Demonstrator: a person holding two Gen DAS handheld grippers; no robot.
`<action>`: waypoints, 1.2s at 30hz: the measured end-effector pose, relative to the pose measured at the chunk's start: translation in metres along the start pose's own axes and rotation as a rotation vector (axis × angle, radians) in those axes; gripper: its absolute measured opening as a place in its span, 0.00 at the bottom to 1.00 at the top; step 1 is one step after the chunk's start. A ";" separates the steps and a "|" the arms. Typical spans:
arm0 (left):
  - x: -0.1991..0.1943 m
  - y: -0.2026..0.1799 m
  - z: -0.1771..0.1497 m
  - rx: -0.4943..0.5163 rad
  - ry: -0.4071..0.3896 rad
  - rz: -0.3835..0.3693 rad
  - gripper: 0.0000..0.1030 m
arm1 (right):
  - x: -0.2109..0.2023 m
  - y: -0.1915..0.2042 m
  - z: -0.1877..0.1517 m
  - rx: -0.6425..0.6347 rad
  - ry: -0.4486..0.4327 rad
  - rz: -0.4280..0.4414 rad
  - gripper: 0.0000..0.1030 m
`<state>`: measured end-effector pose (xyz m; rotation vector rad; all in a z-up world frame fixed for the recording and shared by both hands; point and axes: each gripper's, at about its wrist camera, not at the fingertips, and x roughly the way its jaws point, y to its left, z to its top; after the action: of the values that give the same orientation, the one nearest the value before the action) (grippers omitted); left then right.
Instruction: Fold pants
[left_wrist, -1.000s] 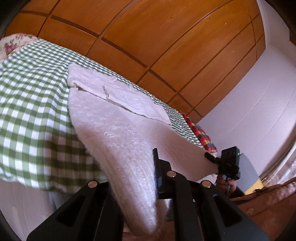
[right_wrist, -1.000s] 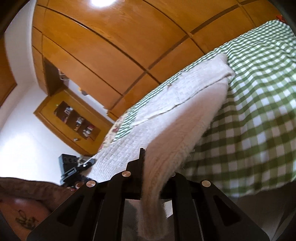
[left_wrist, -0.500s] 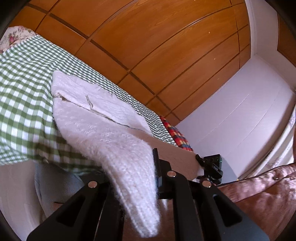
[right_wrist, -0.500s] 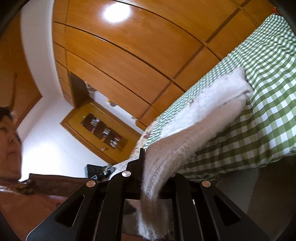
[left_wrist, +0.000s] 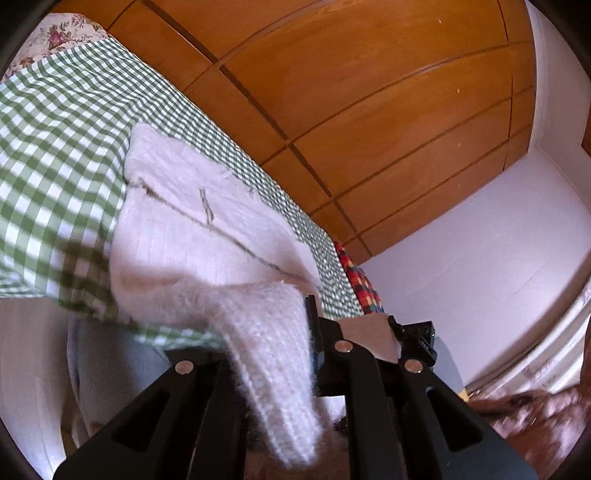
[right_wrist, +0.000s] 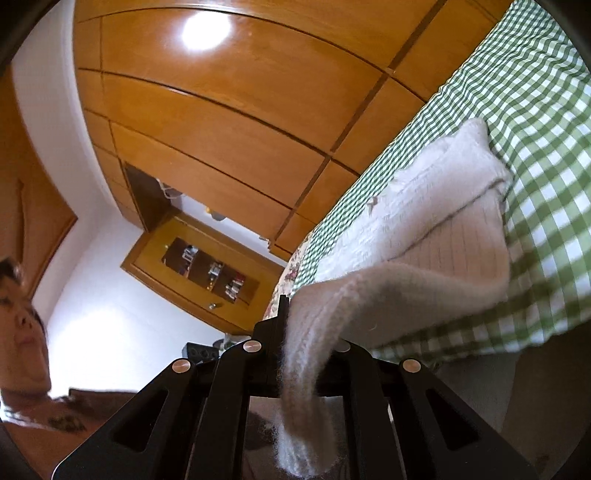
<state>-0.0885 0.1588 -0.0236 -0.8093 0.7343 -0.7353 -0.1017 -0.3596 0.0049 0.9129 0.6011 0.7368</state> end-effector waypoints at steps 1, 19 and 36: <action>0.004 0.001 0.007 -0.002 -0.002 -0.007 0.06 | 0.002 -0.002 0.006 0.011 -0.001 0.001 0.07; 0.112 0.069 0.101 -0.044 0.071 0.159 0.06 | 0.090 -0.084 0.106 0.201 0.048 -0.163 0.06; 0.168 0.084 0.151 0.035 -0.022 0.298 0.65 | 0.104 -0.131 0.142 0.286 -0.168 -0.192 0.67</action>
<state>0.1454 0.1207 -0.0675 -0.6572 0.7993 -0.4690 0.1057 -0.3997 -0.0548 1.1501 0.6445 0.4015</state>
